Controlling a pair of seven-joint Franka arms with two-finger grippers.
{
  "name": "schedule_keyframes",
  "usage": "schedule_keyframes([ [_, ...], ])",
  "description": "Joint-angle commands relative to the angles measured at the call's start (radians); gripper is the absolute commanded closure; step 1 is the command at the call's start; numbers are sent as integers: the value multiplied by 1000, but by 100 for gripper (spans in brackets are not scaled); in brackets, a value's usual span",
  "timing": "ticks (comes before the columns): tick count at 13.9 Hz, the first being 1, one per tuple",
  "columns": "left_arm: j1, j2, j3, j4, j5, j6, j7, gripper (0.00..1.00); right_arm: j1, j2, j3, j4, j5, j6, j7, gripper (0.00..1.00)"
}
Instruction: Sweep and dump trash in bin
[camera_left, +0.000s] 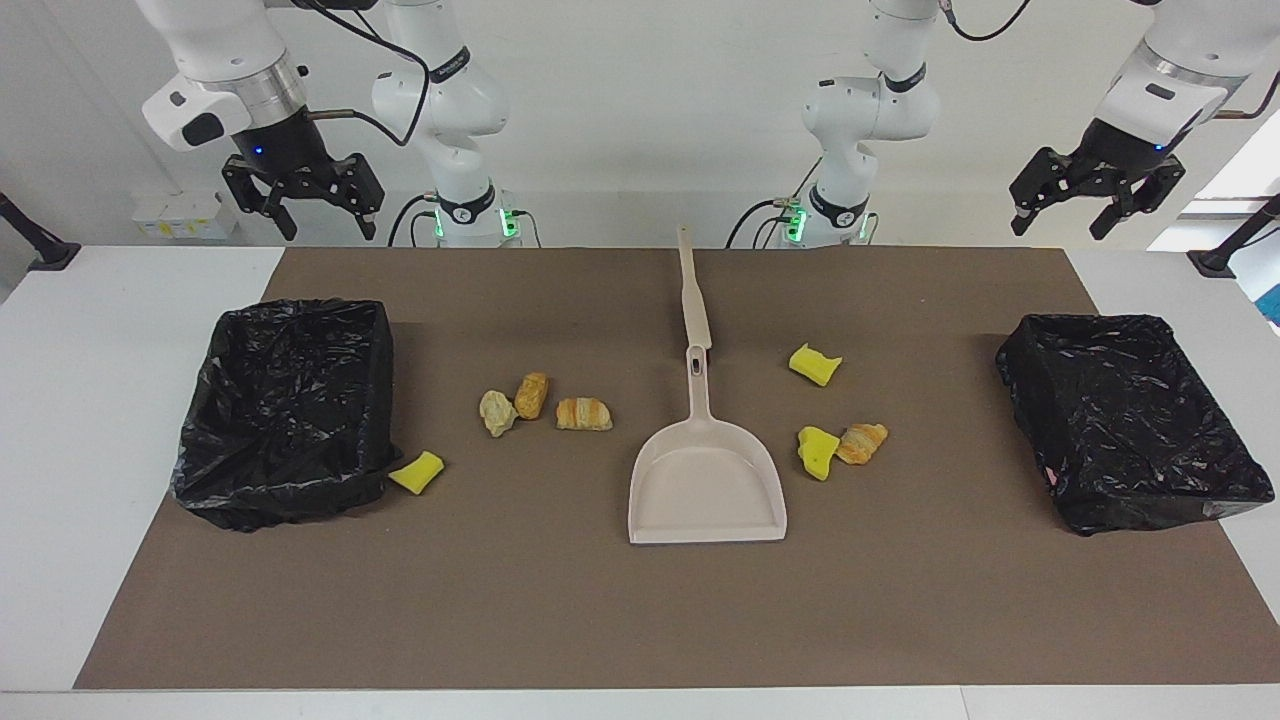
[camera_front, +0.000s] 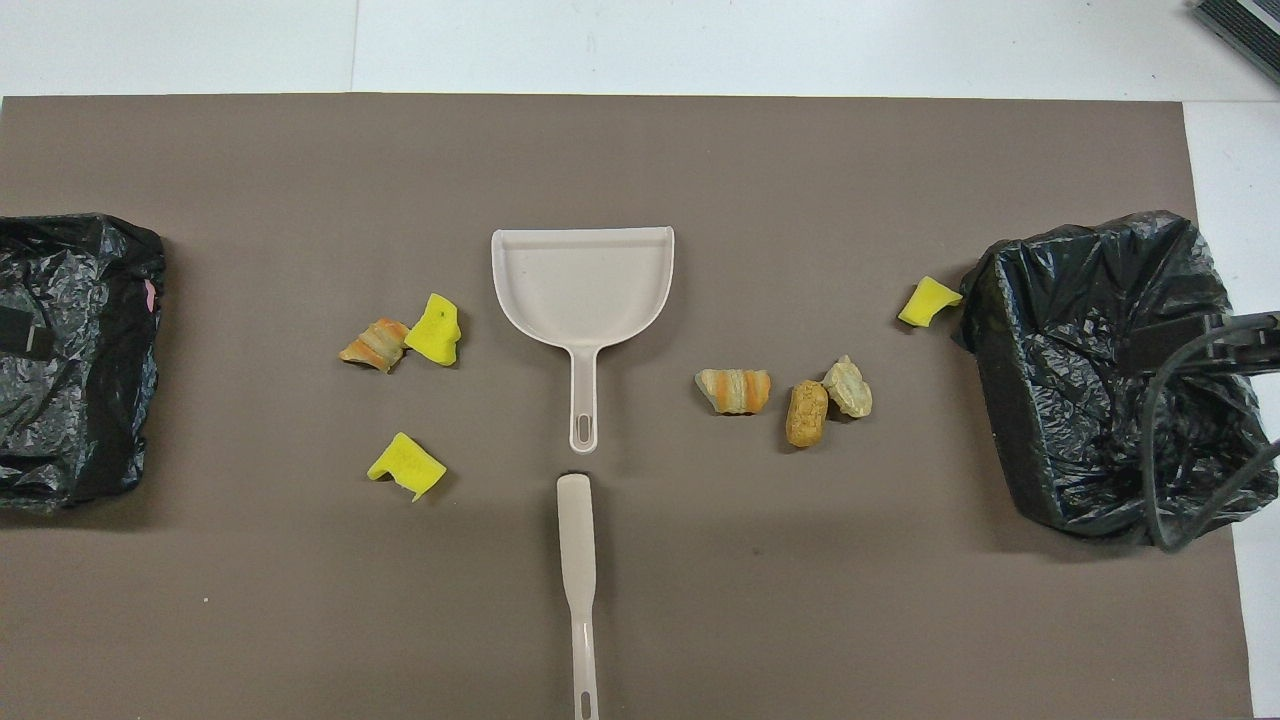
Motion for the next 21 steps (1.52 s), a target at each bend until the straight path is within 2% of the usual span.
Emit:
schedule_keyframes([
  [1, -2, -11, -2, -4, 10, 0, -5, 0, -1, -18, 30, -27, 15, 27, 27, 0],
  [9, -5, -13, -3, -10, 6, 0, -11, 0, -1, -9, 50, -71, 41, 121, 30, 0],
  [13, -15, -20, -48, -38, 4, 19, -11, 0, 21, 4, 52, -76, 52, 145, 30, 0],
  [16, -101, -42, -54, -133, 4, 85, -40, 0, 25, 5, 50, -77, 52, 144, 29, 0],
  [17, -147, -72, -55, -192, 4, 89, -104, 0, 26, 4, 50, -77, 52, 144, 30, 0],
  [21, -340, -164, -55, -456, 3, 245, -440, 0, 25, 4, 50, -103, 52, 144, 20, 0],
])
